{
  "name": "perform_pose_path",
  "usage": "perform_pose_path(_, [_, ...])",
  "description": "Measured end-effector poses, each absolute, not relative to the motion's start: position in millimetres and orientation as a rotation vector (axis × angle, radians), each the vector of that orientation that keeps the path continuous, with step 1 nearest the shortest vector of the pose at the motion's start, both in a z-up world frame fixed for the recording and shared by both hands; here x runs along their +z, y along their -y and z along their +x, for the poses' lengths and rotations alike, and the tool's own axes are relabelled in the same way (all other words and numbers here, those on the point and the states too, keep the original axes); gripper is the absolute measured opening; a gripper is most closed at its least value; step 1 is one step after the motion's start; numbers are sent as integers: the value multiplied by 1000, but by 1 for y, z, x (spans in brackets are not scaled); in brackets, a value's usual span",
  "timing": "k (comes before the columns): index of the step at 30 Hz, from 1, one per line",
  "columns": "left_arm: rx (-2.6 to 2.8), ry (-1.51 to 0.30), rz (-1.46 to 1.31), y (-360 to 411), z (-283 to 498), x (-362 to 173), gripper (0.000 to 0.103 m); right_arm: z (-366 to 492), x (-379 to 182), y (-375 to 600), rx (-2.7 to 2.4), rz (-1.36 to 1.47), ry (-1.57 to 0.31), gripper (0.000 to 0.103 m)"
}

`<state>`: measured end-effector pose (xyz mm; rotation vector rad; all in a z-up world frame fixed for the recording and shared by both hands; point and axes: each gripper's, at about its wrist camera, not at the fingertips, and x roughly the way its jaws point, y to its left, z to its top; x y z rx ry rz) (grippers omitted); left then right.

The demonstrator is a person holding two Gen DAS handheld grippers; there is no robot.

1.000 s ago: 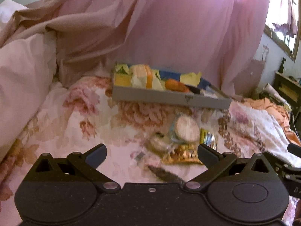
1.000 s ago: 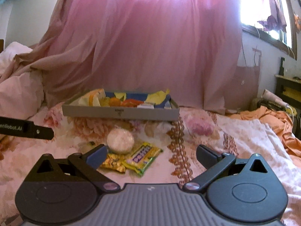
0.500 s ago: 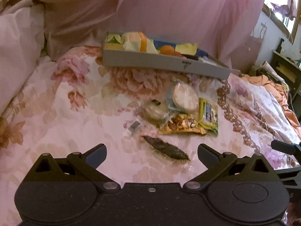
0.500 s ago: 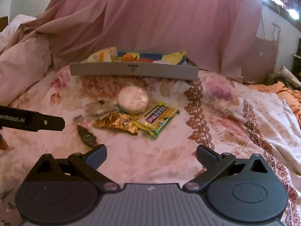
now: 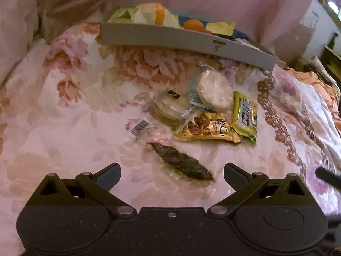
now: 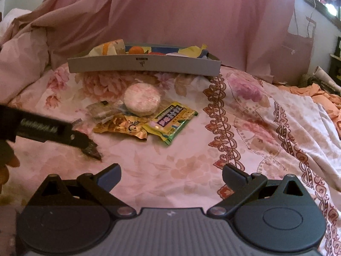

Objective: Organize snacks
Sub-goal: 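Move both tools back from the tray toward the remaining snacks, then grasp the dried fish packet with the left tool while the right tool grasps the yellow biscuit bar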

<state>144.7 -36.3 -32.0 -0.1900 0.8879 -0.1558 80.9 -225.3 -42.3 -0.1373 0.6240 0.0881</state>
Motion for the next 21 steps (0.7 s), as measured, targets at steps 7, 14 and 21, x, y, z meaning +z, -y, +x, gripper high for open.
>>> perform_pose_path(7, [-113,-956,-247,49,168,-44,102,92,-50,224,82,-170,-624,103])
perform_pose_path(14, [-111,-962,-204,60,179,-49,102,102,-53,229,64,-158,-645,103])
perform_pose_path(21, [-141,-967,-174,55,179,-50,96,106,-57,230,53,-158,-678,103])
